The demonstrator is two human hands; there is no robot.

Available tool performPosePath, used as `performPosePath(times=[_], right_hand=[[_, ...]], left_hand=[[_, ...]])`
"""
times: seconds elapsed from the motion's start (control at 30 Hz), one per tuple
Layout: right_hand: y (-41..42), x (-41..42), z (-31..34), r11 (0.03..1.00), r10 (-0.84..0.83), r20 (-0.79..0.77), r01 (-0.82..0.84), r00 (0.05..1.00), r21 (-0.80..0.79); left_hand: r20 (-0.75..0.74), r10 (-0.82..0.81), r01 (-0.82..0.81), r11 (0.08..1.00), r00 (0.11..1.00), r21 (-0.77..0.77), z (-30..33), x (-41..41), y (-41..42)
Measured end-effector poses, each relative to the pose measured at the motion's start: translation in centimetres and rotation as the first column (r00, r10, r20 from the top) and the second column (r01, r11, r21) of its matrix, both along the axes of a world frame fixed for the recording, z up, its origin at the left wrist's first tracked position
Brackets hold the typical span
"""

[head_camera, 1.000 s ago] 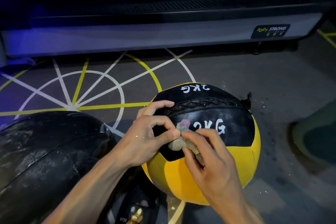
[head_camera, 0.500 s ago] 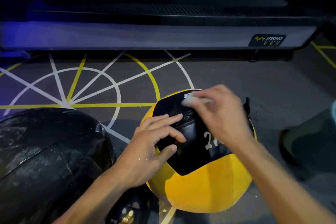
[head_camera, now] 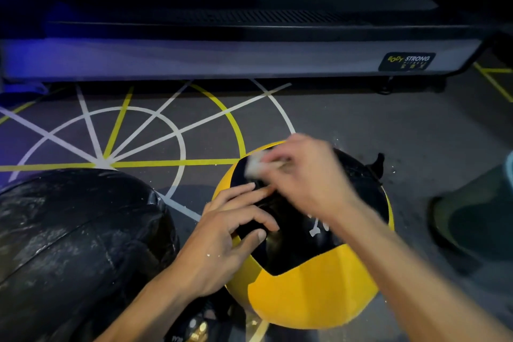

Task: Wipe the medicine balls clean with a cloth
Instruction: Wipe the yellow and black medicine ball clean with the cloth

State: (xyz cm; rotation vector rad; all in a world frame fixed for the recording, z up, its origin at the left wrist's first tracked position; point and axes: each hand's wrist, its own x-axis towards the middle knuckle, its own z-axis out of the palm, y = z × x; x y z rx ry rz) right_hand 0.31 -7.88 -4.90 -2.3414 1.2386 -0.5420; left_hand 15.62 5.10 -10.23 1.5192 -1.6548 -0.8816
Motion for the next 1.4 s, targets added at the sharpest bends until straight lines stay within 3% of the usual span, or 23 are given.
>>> performPosePath(times=[0.07, 0.1, 0.2, 0.27, 0.37, 0.47, 0.53, 0.6, 0.7, 0.77, 0.83, 0.9, 0.97, 1.13, 1.27, 1.4], right_hand=[[0.3, 1.6, -0.2, 0.991, 0.133, -0.056, -0.133, 0.990, 0.004], [-0.5, 1.2, -0.2, 0.994, 0.113, -0.063, -0.113, 0.992, 0.003], [-4.0, -3.0, -0.2, 0.990, -0.141, -0.050, 0.143, 0.989, 0.021], [-5.2, -5.9, -0.3, 0.936, -0.338, -0.006, 0.337, 0.941, 0.105], [-3.7, -6.2, -1.4, 0.897, -0.440, 0.012, 0.440, 0.898, 0.036], [0.5, -3.2, -2.0, 0.961, -0.202, 0.095, 0.216, 0.975, -0.174], [2.5, -2.4, -2.4, 0.977, 0.005, 0.083, 0.013, 0.997, -0.213], [1.9, -3.6, -2.6, 0.977, 0.042, 0.094, -0.022, 0.995, -0.213], [-1.7, -7.5, -3.2, 0.949, -0.233, 0.067, 0.242, 0.970, -0.203], [-3.6, -10.4, -3.5, 0.905, -0.420, 0.039, 0.421, 0.907, -0.057], [-4.1, -12.2, -3.8, 0.866, -0.497, 0.034, 0.493, 0.867, 0.085], [-3.5, -12.5, -4.5, 0.863, -0.504, 0.008, 0.503, 0.864, 0.052], [-2.4, -11.7, -4.7, 0.863, -0.499, 0.016, 0.499, 0.866, -0.080], [1.7, -5.4, -3.4, 0.910, -0.268, 0.128, 0.295, 0.955, -0.290], [6.2, 0.2, -3.5, 0.933, 0.002, -0.090, -0.034, 0.996, -0.359], [11.6, 0.5, -4.7, 0.855, 0.312, -0.276, -0.395, 0.909, -0.335]], left_hand=[[-0.008, 0.020, -0.020, 1.000, 1.000, 0.001, -0.3, 0.1, 0.2], [-0.010, 0.025, -0.025, 1.000, 1.000, -0.014, -0.5, 0.1, 0.3], [-0.021, 0.052, -0.053, 0.996, 0.998, -0.069, -0.7, 0.1, 0.7], [-0.080, 0.082, -0.086, 0.995, 0.993, -0.048, -0.7, 0.1, 0.7], [-0.180, 0.160, -0.160, 0.987, 0.971, 0.014, -0.3, 0.1, 0.5], [-0.224, 0.273, -0.275, 0.961, 0.936, 0.023, -0.4, 0.6, 0.1], [-0.166, 0.333, -0.333, 0.942, 0.928, 0.027, -0.7, 1.2, 0.2], [-0.165, 0.349, -0.346, 0.937, 0.922, 0.050, -0.7, 1.5, 0.7], [-0.119, 0.329, -0.326, 0.944, 0.937, 0.047, -0.6, 1.5, 0.8], [-0.141, 0.328, -0.321, 0.945, 0.934, 0.070, -0.5, 1.7, 0.5], [-0.229, 0.303, -0.285, 0.952, 0.925, 0.110, -0.2, 1.9, 0.0], [-0.369, 0.305, -0.255, 0.950, 0.878, 0.179, 0.2, 2.2, -0.4], [-0.522, 0.326, -0.217, 0.941, 0.788, 0.260, 1.0, 2.1, -0.7], [-0.598, 0.324, -0.151, 0.935, 0.733, 0.322, 1.6, 1.5, -1.2], [-0.625, 0.360, -0.170, 0.924, 0.692, 0.343, 1.1, 2.0, -1.6], [-0.555, 0.364, -0.212, 0.924, 0.748, 0.319, 0.8, 1.9, -1.6]])
